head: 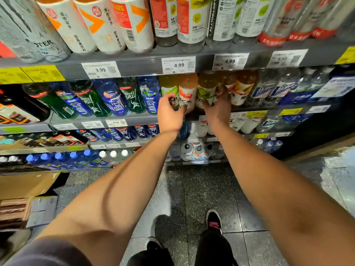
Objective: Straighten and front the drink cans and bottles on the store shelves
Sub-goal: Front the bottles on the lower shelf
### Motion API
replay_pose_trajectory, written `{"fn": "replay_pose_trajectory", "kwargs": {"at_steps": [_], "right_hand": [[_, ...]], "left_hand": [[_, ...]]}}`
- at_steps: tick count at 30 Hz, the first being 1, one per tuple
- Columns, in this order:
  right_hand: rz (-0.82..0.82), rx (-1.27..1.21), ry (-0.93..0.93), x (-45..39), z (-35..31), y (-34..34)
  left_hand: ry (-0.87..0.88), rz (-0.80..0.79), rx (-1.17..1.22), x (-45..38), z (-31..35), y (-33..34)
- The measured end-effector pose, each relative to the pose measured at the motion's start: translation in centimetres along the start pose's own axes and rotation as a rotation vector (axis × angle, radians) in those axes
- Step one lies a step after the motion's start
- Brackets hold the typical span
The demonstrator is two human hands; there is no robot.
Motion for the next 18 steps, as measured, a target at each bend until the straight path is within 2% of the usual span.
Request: {"fn": "replay_pose_trajectory", "kwargs": {"at_steps": [4,7,11,15,18], "right_hand": [[0.032,0.127,-0.102,-0.5,-2.2,-0.5],[-0.037,0.246,-0.115,-1.7,-2.8,-0.4],[-0.117,0.22,-0.094,-3.0,-2.5,0.2],[-0.096,0.206,-0.145,-3.4,-2.7,-0.2],[-0.04,0.244,-0.189,-3.1,-3.4,-1.0]], "left_hand": [[0.061,-0.028,-0.007,-1.3,1.1,0.3],[0.039,-0.028,-0.044,-2.0,1.7,0.6],[-0.006,-0.065,-0.08,-2.9,1.9,1.5],[-0.037,-0.084,-0.105,-3.8,1.6,2.6],[-0.041,-0.021,-0.114,-3.9,2.1,2.4]]}}
Point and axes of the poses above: each hand's wrist, its own x-axis away from the middle knuckle, its own y-axis out of the palm, z = x × y, the point moved 10 cm from there along -x, towards the middle knuckle, and after that the axes turned 12 degrees about -z, right-handed, at the moved point
